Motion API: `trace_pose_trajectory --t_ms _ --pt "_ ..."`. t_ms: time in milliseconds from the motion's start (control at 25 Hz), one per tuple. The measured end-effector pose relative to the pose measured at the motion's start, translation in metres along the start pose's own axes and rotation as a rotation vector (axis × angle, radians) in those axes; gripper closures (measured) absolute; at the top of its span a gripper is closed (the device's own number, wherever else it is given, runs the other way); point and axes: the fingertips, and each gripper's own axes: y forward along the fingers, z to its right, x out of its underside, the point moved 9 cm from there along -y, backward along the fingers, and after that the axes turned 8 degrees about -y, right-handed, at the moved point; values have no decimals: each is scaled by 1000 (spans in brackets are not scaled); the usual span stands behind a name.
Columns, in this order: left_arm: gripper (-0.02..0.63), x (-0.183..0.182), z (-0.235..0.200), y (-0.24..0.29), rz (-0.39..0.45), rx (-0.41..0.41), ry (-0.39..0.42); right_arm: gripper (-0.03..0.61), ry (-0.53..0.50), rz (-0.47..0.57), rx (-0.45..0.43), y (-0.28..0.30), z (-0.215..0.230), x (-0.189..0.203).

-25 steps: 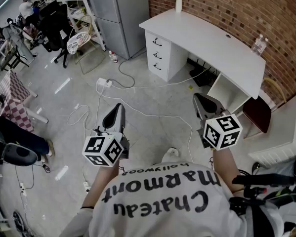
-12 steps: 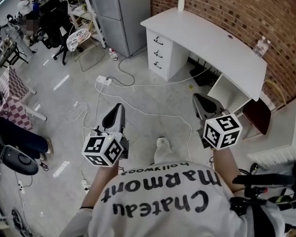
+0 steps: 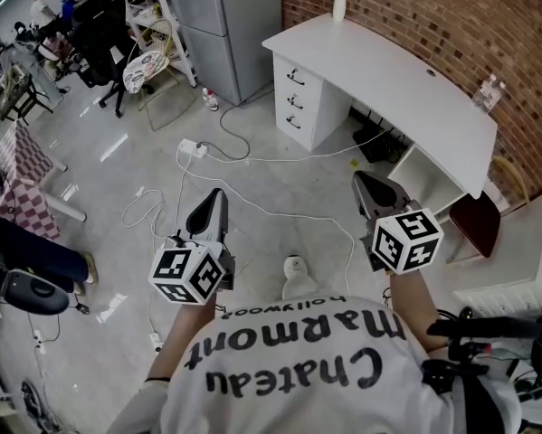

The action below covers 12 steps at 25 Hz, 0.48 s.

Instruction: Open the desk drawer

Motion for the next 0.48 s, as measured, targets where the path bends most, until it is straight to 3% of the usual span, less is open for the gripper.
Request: trace_pose_trajectory --t_ms 480 --pt "598 -30 -35 85 30 -43 14 568 -13 36 -54 101 57 -29"
